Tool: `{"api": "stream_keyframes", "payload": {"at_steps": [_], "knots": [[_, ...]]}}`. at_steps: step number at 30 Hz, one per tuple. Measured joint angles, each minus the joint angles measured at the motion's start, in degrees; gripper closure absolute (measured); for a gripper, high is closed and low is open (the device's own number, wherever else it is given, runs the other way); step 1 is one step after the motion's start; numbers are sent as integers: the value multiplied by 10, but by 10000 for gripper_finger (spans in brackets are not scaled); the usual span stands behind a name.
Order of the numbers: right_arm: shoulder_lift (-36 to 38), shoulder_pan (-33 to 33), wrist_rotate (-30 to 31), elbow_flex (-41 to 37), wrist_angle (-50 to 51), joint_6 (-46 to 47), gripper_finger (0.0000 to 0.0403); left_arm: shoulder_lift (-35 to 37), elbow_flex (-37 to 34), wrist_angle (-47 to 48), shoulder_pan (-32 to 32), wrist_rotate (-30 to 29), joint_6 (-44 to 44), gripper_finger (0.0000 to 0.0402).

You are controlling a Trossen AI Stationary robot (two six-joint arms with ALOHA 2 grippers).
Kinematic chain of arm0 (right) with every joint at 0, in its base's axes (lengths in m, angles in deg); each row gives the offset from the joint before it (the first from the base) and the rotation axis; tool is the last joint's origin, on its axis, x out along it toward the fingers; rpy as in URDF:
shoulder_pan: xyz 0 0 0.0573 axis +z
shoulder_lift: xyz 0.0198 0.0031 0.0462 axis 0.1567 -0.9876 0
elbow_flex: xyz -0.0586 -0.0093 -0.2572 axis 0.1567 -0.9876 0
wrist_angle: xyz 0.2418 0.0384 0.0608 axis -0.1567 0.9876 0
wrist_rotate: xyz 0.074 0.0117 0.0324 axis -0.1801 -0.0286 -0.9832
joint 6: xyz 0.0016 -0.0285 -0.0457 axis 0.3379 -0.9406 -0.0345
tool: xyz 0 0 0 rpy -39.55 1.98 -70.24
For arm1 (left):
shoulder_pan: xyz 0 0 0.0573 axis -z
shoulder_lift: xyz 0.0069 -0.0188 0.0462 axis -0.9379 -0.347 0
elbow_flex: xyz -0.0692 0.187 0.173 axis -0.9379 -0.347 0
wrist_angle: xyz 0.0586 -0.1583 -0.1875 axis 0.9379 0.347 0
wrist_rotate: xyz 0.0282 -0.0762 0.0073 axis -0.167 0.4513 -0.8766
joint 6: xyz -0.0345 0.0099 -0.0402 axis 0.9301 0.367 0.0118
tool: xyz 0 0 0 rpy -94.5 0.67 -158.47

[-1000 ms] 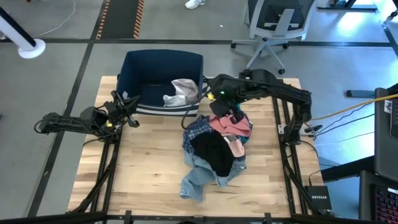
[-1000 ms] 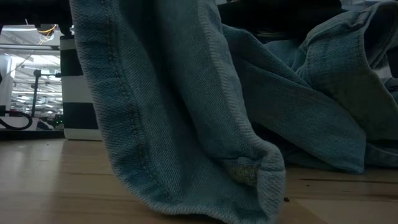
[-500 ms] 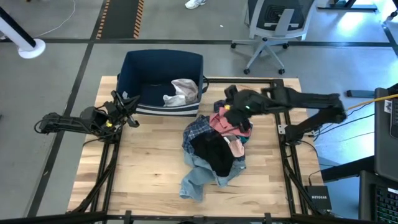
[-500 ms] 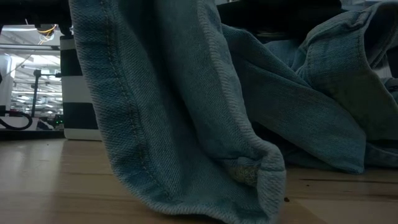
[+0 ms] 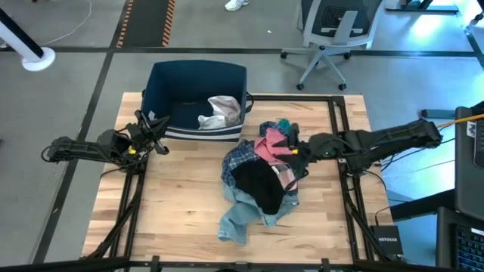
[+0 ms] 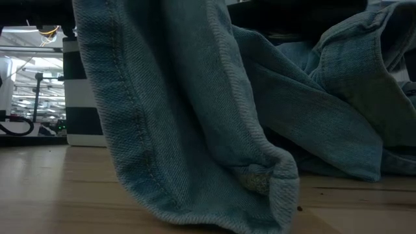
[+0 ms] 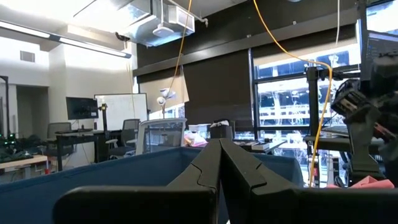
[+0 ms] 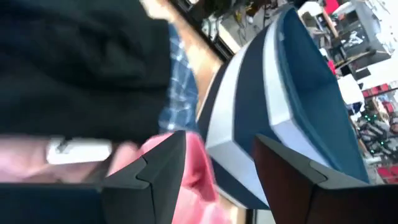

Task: Sort clothes
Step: Put the pink sock into the blue laundry bin

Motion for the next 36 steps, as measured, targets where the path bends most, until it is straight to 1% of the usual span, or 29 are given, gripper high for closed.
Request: {"api": "stream_keyframes", "payload": {"at_steps": [3,4,8,11,14,17,20,25,28,30,33,36], "knots": [[7,-1,8,-28,-28,-9,199,0,0,0,0,0,0,400],[9,-1,13,-34,-23,-11,199,0,0,0,0,0,0,400],[11,-1,42,-37,-23,-18,199,0,0,0,0,0,0,400],[10,-1,45,-38,-20,-20,199,0,0,-1,0,0,0,400],[10,-1,31,-38,-14,-20,199,0,0,0,0,0,0,400],[10,-1,-10,-38,2,-25,199,0,0,4,0,0,0,400],[15,-1,-44,-38,41,-10,199,0,0,16,0,0,0,400],[46,21,-39,-37,94,40,199,0,0,43,0,0,-1,400],[46,45,-37,-38,91,53,199,0,1,65,0,1,-5,400],[46,64,-15,-38,88,58,199,0,2,76,0,1,-6,400],[37,87,44,-38,78,68,199,0,2,85,0,2,-12,400],[16,98,102,-38,85,80,199,0,1,90,0,1,-46,400]]}}
